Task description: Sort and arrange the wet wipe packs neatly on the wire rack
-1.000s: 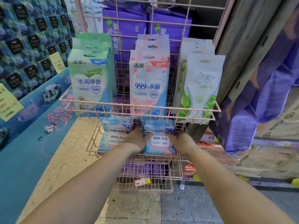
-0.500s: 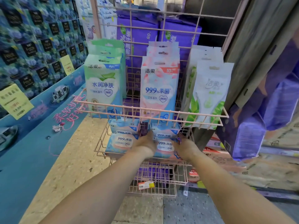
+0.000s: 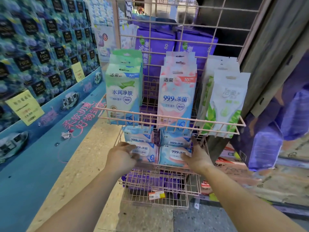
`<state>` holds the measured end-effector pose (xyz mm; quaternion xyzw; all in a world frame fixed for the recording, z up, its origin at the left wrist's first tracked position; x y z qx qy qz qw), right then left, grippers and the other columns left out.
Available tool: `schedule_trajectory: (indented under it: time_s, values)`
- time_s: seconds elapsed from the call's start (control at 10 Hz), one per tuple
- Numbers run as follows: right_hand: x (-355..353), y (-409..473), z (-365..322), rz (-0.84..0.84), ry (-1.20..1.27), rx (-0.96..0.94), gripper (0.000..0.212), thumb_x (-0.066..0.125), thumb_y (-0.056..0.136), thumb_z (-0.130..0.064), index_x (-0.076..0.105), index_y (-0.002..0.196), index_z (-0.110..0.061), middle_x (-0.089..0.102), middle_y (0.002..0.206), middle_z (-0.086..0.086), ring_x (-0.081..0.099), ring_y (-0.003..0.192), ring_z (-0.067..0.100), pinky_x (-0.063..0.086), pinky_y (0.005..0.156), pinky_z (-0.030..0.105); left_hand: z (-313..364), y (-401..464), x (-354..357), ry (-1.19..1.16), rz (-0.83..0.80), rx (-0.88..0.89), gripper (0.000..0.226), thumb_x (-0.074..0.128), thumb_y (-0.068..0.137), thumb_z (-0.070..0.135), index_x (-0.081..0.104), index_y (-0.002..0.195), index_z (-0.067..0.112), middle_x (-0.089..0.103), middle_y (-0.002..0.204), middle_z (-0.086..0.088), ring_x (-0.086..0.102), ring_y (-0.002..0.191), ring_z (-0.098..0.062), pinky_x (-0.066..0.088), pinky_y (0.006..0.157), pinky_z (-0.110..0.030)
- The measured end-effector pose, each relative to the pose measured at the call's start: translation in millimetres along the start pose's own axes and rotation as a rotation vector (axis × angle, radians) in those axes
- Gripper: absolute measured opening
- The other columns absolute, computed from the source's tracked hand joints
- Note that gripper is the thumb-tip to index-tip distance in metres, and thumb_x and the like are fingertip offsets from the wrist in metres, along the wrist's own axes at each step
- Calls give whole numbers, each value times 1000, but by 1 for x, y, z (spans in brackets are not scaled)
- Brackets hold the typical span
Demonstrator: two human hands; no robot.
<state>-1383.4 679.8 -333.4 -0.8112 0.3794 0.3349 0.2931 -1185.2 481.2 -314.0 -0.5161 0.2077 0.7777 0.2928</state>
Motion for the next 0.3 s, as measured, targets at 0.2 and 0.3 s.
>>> schedule_trajectory:
  time_s: [0.2,0.3]
  values:
    - [-4,-18,-12,71,55,83,83,62,85,-27,9,149,-31,51,137,8,58,114,29,46,84,30,2,6,-5,42,-24,64,34,54,88,39,66,114,21,60,124,-7,59,111,-25,46,90,-29]
    - [-7,-54,-19,188,125,132,67,64,84,-26,31,142,-20,53,132,11,60,103,29,50,84,31,-7,-7,-21,114,-65,142,47,52,88,44,55,130,24,52,136,-2,55,119,-22,43,97,-31]
Point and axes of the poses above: each hand's wrist, its own y-axis towards the middle knuckle, its own x-axis out of the palm, z = x × y, the point moved 9 cm from there along y, towards the middle knuckle
